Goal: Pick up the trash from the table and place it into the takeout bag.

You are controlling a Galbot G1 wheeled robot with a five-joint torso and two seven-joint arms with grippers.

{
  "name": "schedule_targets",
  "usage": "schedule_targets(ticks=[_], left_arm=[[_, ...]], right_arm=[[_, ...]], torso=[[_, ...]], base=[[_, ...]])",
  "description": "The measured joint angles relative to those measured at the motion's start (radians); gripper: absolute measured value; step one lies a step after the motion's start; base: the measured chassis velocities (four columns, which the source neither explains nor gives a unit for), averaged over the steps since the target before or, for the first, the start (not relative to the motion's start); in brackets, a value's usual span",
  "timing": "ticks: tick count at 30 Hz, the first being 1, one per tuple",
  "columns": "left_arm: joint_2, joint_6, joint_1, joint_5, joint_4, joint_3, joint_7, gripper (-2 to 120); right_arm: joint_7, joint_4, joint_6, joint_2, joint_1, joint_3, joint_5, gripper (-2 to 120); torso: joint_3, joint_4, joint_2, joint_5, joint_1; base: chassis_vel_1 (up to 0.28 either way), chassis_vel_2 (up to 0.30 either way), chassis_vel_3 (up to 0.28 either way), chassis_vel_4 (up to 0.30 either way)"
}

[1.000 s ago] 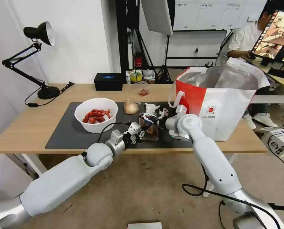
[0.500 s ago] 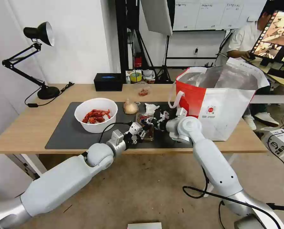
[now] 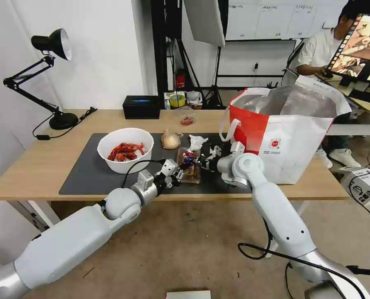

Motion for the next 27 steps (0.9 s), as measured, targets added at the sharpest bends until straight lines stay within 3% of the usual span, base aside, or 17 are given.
schedule_targets(ticks=[6,9,18,23,25,27], left_arm=[[0.035,-0.003,0.056,-0.004,-0.044,-0.069,-0.002,0],[0.059,-0.004,0.124,-0.005,-0.081,-0.133,-0.002,7],[0.09,-0.019,0.42,0.009,-0.181,-0.405,0.006,41],[0.09,-0.025,0.492,0.016,-0.21,-0.462,0.003,57],[0.088,-0.031,0.531,0.025,-0.228,-0.488,-0.005,69],[0.087,-0.031,0.542,0.027,-0.233,-0.494,-0.01,72]], right_arm=[[-0.008,0.024,0.0,-0.006,0.0,0.018,-0.003,0],[-0.017,0.049,0.002,-0.016,-0.001,0.037,-0.002,0],[-0.064,0.207,0.023,-0.067,-0.011,0.086,0.03,0],[-0.075,0.293,0.045,-0.082,-0.003,0.104,0.055,0],[-0.081,0.349,0.075,-0.093,0.018,0.116,0.062,0],[-0.079,0.365,0.083,-0.098,0.026,0.12,0.062,0]], torso=[[0.0,-0.0001,0.0,-0.0001,0.0],[0.0,-0.0001,0.0,-0.0001,0.0],[0.0,0.0002,0.0,-0.0001,0.0],[0.0,0.0001,0.0,-0.0002,0.0],[0.0,-0.0001,0.0,0.0001,0.0],[0.0,0.0,0.0,0.0,0.0]], base=[[0.0,0.0,0.0,0.0],[0.0,0.0,0.0,0.0],[0.0,0.0,0.0,0.0],[0.0,0.0,0.0,0.0],[0.0,0.0,0.0,0.0],[0.0,0.0,0.0,0.0]])
